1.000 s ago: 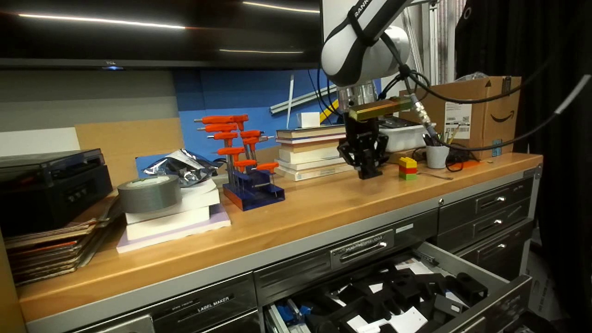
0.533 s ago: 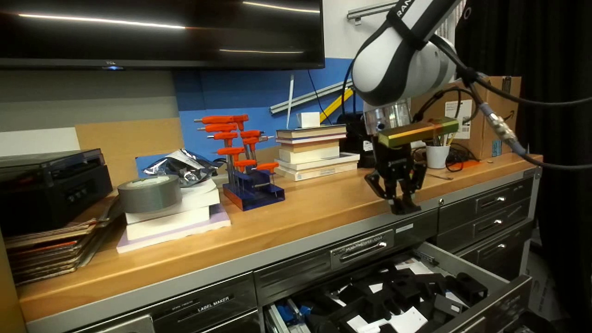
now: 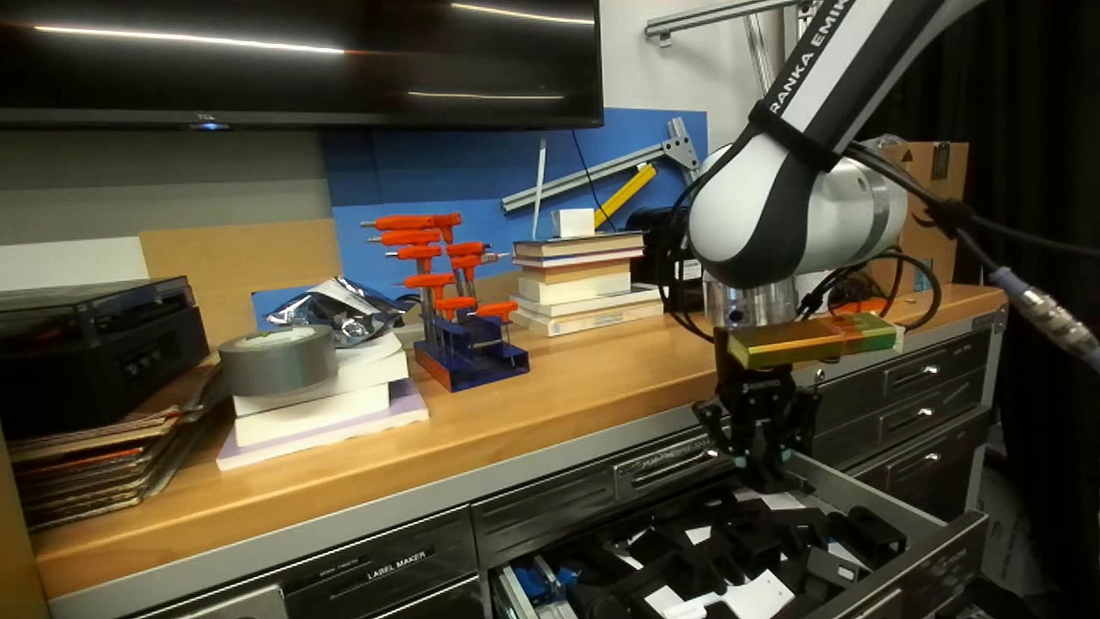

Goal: Put the black objects into the drawer then close the drawer.

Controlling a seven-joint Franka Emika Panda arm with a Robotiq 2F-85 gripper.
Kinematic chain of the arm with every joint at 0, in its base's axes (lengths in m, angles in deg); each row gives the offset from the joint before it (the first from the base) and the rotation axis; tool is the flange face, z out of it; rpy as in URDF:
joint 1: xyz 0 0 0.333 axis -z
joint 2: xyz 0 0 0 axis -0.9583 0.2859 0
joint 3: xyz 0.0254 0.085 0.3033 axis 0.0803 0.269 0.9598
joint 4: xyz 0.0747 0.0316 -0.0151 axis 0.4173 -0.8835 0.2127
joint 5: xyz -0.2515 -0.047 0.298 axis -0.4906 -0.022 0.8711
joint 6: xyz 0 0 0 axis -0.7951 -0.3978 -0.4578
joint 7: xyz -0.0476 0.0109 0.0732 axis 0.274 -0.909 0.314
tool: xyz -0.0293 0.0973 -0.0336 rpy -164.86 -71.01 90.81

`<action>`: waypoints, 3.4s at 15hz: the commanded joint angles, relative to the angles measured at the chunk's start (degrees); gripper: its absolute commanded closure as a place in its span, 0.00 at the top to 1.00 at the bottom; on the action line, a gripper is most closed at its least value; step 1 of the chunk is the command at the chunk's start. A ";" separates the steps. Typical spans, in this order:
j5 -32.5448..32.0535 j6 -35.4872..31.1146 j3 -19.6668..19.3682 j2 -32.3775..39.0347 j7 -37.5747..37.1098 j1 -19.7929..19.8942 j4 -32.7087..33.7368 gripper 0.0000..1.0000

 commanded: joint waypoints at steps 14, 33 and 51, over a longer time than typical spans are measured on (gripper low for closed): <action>17.01 -20.24 8.32 10.86 1.37 -4.18 -3.21 0.22; 19.73 -25.53 7.57 18.19 9.48 2.25 -5.27 0.55; -8.19 -4.13 -11.20 6.92 -35.74 -13.14 -5.55 1.00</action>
